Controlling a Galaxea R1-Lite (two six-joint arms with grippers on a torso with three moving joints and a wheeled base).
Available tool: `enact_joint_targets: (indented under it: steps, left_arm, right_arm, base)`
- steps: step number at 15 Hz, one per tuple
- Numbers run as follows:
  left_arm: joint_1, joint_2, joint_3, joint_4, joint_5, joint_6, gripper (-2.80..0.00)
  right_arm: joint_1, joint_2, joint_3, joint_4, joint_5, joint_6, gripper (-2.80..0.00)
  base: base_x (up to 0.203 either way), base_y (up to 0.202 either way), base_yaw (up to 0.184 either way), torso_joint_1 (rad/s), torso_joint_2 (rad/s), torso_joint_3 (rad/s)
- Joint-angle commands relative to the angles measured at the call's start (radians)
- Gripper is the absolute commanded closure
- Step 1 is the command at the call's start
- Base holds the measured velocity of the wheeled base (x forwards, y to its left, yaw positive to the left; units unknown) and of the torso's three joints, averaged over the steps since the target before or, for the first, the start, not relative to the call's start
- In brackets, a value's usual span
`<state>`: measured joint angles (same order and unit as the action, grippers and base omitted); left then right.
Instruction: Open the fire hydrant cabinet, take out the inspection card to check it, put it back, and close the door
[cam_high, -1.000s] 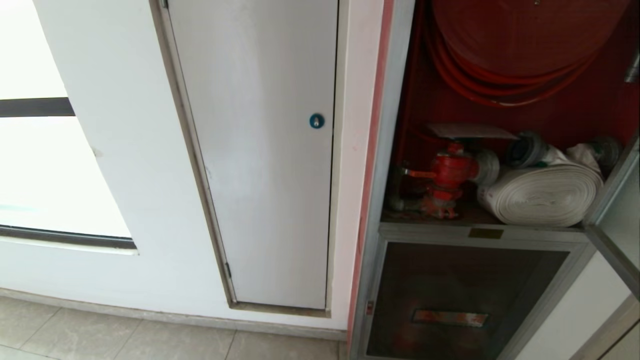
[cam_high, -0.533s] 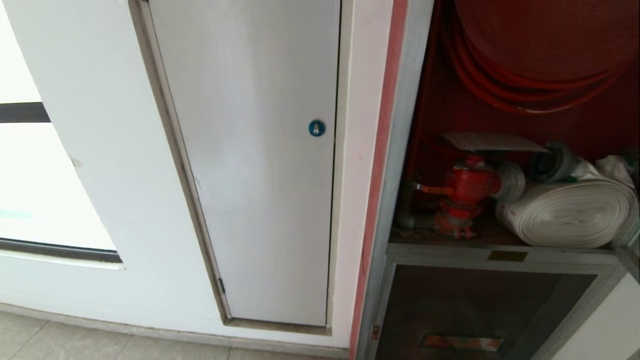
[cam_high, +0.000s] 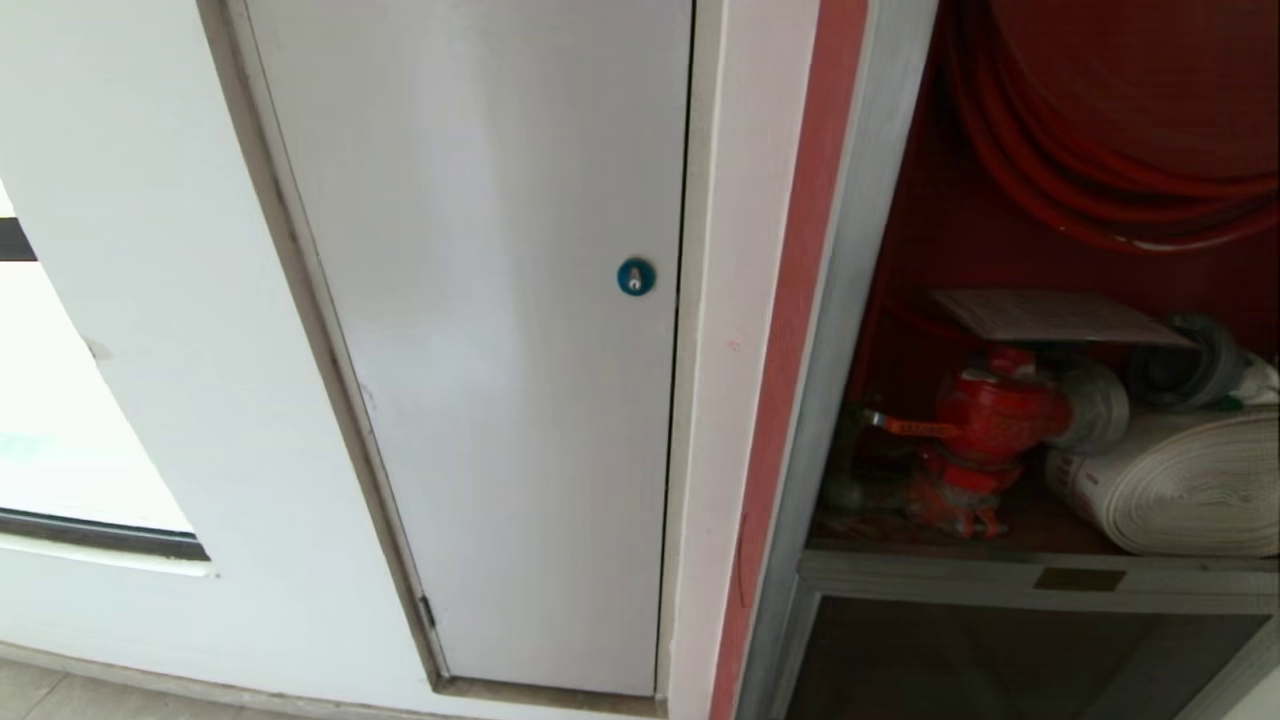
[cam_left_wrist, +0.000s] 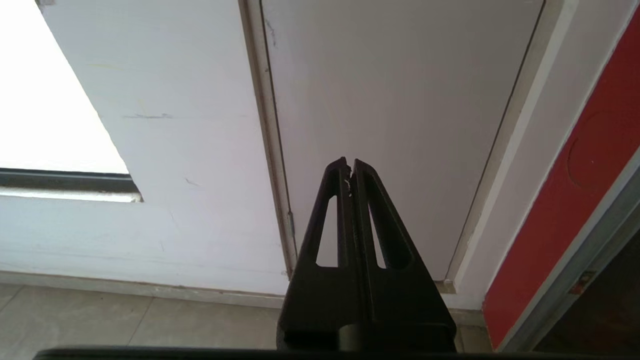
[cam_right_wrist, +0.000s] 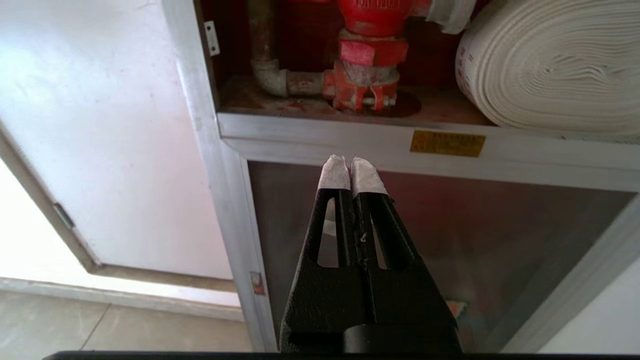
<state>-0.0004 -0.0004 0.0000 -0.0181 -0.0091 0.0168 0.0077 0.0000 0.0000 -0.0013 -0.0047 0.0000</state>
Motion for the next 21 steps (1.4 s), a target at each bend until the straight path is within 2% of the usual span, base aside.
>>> enact_joint_targets:
  steps: [1, 11, 21]
  left_arm:
    - [-0.001, -0.001, 0.006, 0.0, 0.0, 0.0, 0.0]
    - [-0.001, -0.001, 0.006, 0.0, 0.0, -0.001, 0.0]
    - [-0.001, -0.001, 0.006, 0.0, 0.0, -0.001, 0.0]
  right_arm:
    - [0.0, -0.002, 0.0, -0.001, 0.0, 0.0, 0.0]
    - [0.0, -0.002, 0.0, -0.002, 0.0, -0.002, 0.0]
    - [0.0, -0.002, -0.002, 0.0, 0.003, -0.006, 0.0]
  base:
    - [0.194, 0.0, 0.0, 0.002, 0.0, -0.001]
    - [0.192, 0.0, -0.001, 0.004, 0.0, 0.003]
    - [0.008, 0.0, 0.0, 0.002, 0.0, 0.0]
